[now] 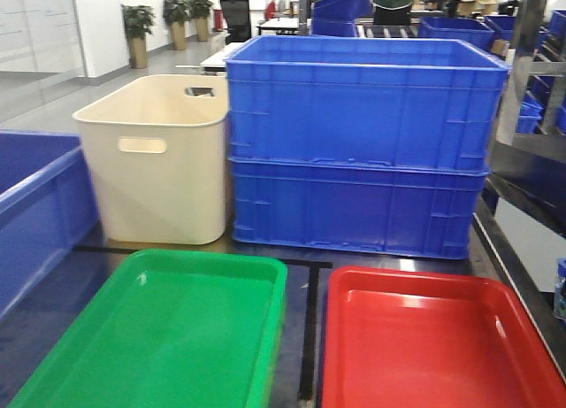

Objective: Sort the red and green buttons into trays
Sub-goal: 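Drive the base, holding both buttons, to the green and red trays, then move left gripper over green tray and right gripper over red tray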

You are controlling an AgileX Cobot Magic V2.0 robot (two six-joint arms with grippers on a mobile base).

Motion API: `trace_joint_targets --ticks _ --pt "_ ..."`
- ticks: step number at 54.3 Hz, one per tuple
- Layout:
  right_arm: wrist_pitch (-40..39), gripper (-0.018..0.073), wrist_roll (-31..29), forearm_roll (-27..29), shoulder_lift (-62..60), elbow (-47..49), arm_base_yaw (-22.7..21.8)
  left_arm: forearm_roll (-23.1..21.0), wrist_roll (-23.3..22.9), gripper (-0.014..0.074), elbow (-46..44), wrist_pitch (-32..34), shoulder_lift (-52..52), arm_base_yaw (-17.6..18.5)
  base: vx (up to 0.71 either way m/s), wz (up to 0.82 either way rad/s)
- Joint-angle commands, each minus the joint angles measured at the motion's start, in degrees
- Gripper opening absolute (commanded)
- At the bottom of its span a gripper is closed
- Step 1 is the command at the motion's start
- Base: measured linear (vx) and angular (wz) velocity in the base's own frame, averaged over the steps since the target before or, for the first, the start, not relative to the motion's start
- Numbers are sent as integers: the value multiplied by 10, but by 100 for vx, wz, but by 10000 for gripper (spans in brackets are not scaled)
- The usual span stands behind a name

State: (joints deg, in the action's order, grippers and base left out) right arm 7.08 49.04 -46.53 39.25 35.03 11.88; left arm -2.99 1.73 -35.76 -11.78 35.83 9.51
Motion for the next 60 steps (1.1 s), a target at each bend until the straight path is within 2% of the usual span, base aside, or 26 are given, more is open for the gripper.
trace_joint_targets --ticks 1,25,60 --pt "-36 -6 0 -7 0 18 1 -4 -3 -6 -18 50 -2 5 20 -28" --pt "-36 -6 0 -7 0 18 1 -4 -3 -6 -18 50 -1 5 15 -20" --pt "-36 -6 0 -7 0 18 1 -4 -3 -6 -18 50 -1 5 2 -3"
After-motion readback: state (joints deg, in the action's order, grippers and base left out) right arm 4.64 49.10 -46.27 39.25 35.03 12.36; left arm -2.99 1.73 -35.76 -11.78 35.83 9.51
